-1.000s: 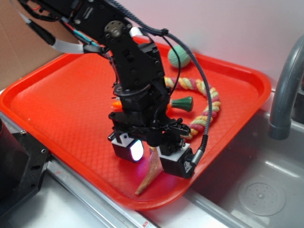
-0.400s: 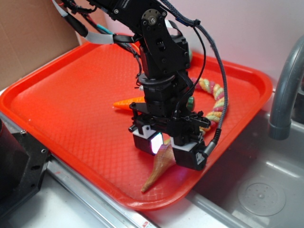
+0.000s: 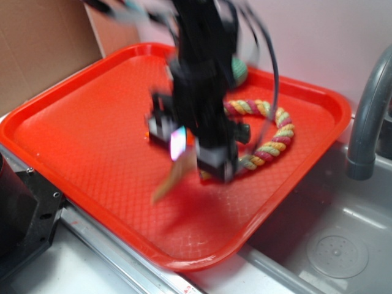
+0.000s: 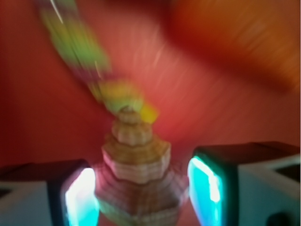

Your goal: Grab the shell.

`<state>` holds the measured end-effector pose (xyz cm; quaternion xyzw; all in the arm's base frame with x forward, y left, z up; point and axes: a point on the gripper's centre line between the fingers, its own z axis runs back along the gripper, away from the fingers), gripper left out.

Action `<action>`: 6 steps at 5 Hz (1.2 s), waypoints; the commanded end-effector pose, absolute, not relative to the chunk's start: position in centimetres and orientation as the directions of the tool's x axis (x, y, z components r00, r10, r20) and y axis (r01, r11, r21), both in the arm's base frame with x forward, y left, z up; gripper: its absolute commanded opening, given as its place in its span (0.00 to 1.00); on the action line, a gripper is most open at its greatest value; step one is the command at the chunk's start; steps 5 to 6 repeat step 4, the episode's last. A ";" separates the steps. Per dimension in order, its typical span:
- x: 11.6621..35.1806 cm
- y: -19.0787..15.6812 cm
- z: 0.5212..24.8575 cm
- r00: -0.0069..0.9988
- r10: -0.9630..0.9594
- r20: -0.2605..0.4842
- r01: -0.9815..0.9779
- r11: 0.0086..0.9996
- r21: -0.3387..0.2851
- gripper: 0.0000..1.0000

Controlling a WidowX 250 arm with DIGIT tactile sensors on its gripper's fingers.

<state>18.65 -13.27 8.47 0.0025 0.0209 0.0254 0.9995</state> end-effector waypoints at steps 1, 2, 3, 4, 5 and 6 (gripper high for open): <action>17.3 -8.4 19.5 0.986 0.130 0.106 -0.140 0.985 0.096 0.00; 16.3 -5.8 20.6 0.958 0.249 0.142 -0.260 0.964 0.061 0.00; 15.2 -3.6 20.6 0.909 0.381 0.169 -0.391 0.920 0.024 0.00; 14.8 -3.1 19.7 0.899 0.415 0.139 -0.421 0.907 0.017 0.00; 14.8 -3.1 19.7 0.899 0.415 0.139 -0.421 0.907 0.017 0.00; 14.8 -3.1 19.7 0.899 0.415 0.139 -0.421 0.907 0.017 0.00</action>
